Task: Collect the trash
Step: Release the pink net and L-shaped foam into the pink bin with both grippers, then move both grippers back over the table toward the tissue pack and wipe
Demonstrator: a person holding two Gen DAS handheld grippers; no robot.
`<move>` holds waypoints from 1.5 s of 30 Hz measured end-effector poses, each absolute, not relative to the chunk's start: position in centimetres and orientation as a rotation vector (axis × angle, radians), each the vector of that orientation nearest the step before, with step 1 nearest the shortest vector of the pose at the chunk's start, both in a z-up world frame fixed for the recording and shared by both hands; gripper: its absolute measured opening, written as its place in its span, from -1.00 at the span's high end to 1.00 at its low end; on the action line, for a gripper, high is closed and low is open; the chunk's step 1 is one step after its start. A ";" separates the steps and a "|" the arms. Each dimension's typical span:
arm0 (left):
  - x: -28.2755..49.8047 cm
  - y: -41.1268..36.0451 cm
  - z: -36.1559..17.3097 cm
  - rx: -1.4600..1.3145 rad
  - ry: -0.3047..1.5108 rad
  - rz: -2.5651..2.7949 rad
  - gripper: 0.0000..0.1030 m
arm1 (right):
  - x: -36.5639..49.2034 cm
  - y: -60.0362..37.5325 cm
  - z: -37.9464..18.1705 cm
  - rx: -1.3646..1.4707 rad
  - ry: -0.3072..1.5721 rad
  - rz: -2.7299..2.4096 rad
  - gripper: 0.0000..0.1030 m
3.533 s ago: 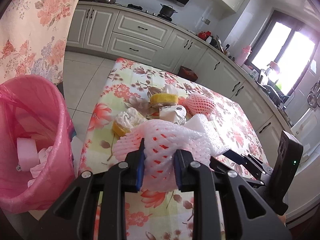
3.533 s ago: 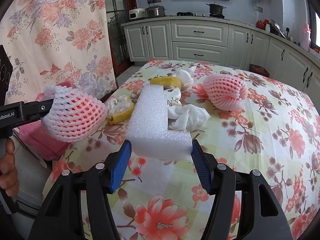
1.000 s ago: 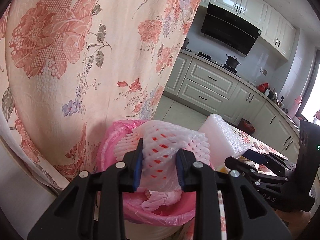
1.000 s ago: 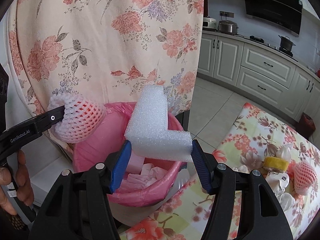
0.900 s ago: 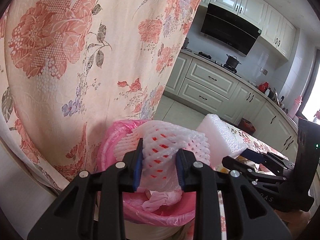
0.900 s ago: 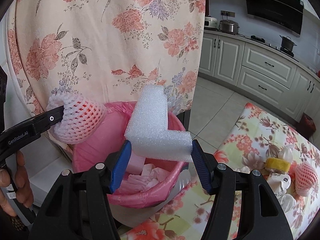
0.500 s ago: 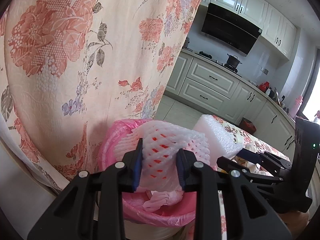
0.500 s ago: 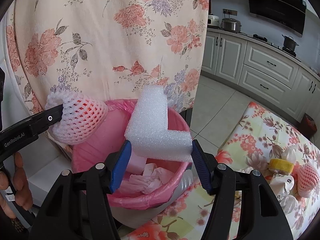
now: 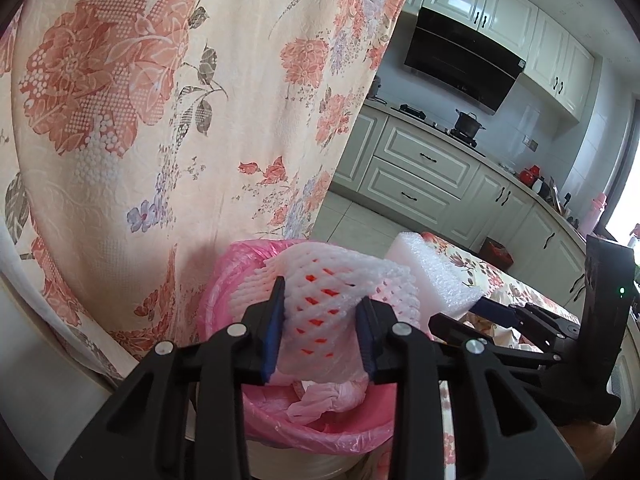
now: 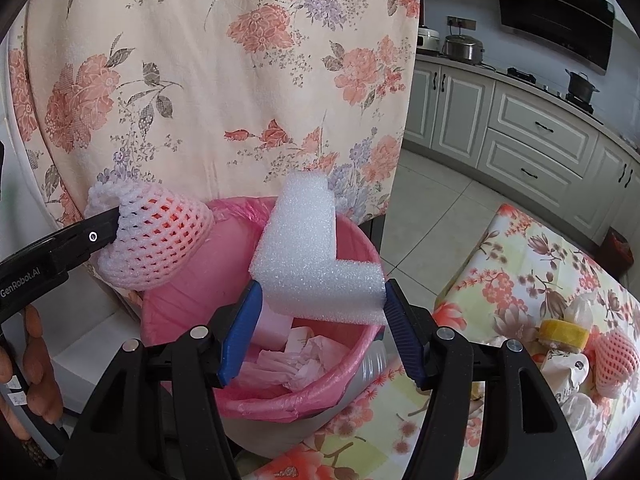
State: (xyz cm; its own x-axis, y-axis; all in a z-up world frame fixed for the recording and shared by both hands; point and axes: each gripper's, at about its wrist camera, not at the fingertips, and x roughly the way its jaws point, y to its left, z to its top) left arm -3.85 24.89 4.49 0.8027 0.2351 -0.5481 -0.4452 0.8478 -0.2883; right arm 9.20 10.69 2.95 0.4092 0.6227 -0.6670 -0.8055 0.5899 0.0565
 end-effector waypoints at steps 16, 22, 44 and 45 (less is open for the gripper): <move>-4.4 25.3 4.6 -0.444 0.510 0.393 -0.11 | 9.4 10.0 2.9 -0.280 0.698 0.896 -0.31; -4.3 25.1 4.6 -0.443 0.512 0.386 -0.12 | 9.8 8.6 2.7 -0.261 0.700 0.877 -0.42; -2.8 20.9 4.9 -0.401 0.536 0.316 -0.21 | 10.4 -4.0 1.5 -0.162 0.698 0.690 -0.54; -2.7 20.5 5.0 -0.396 0.538 0.309 -0.22 | 10.4 -4.8 1.5 -0.158 0.695 0.677 -0.55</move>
State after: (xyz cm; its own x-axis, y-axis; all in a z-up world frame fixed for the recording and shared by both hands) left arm -2.67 20.48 5.00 0.8162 0.1799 -0.5491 -0.3836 0.8794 -0.2821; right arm 10.38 -4.83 1.47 0.5664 0.5222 -0.6376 -0.6235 0.7774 0.0828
